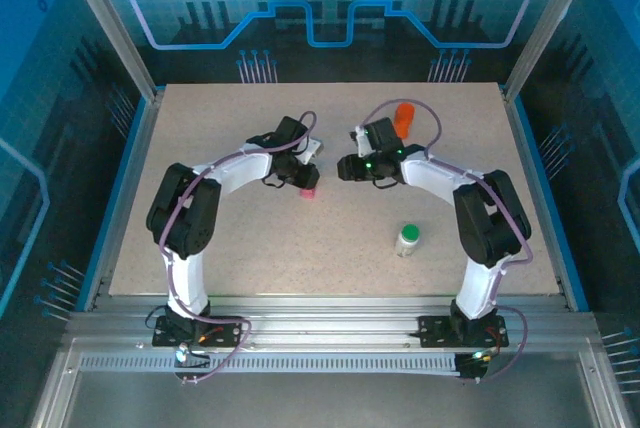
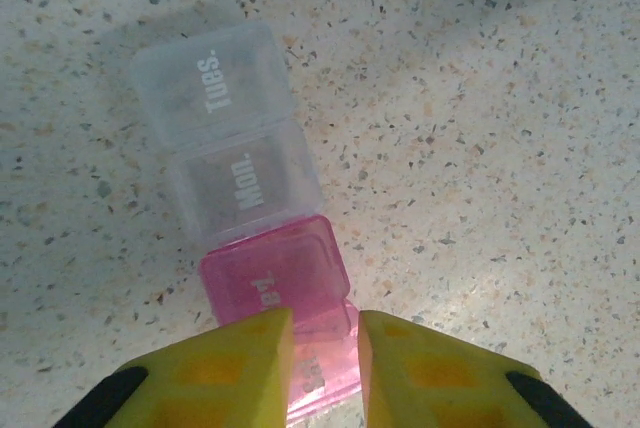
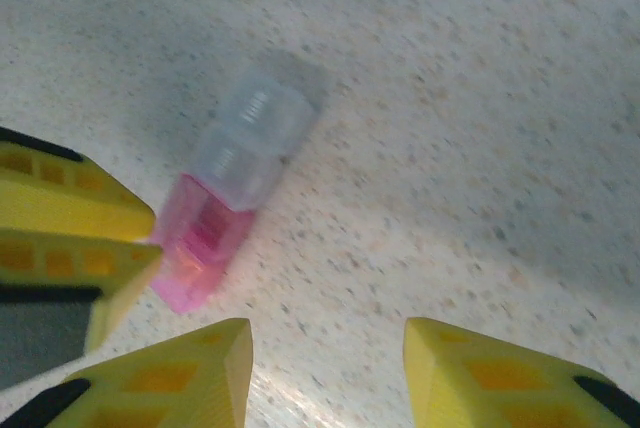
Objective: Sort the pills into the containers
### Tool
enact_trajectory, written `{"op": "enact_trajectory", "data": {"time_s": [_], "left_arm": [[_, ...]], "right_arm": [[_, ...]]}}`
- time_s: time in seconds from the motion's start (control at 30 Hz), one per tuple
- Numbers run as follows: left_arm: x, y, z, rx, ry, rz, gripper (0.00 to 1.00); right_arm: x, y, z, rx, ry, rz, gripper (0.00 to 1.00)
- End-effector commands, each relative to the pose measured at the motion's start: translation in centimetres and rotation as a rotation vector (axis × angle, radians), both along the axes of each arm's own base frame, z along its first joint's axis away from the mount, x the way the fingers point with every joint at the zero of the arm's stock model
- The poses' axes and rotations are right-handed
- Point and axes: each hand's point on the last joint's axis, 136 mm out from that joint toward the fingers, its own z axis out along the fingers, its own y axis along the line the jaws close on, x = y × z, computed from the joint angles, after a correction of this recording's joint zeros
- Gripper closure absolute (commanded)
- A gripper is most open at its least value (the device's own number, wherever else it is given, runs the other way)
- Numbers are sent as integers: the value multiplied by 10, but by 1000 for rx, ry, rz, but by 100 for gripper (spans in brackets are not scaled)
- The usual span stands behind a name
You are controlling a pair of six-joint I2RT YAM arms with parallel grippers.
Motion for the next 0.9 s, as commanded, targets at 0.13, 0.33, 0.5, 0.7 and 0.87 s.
{"op": "enact_trajectory", "data": {"time_s": [0.13, 0.33, 0.5, 0.7, 0.87], "left_arm": [[11, 17, 24, 53, -120, 45, 73], [16, 29, 30, 52, -143, 115, 49], [8, 38, 50, -23, -242, 197, 39], [1, 77, 62, 3, -356, 393, 37], [-5, 72, 61, -46, -332, 400, 37]], "right_arm": [[22, 33, 3, -40, -35, 56, 55], [50, 48, -4, -70, -38, 34, 56], [65, 59, -20, -99, -20, 77, 56], [72, 73, -38, -132, 4, 102, 54], [73, 72, -54, -209, 13, 99, 52]]}}
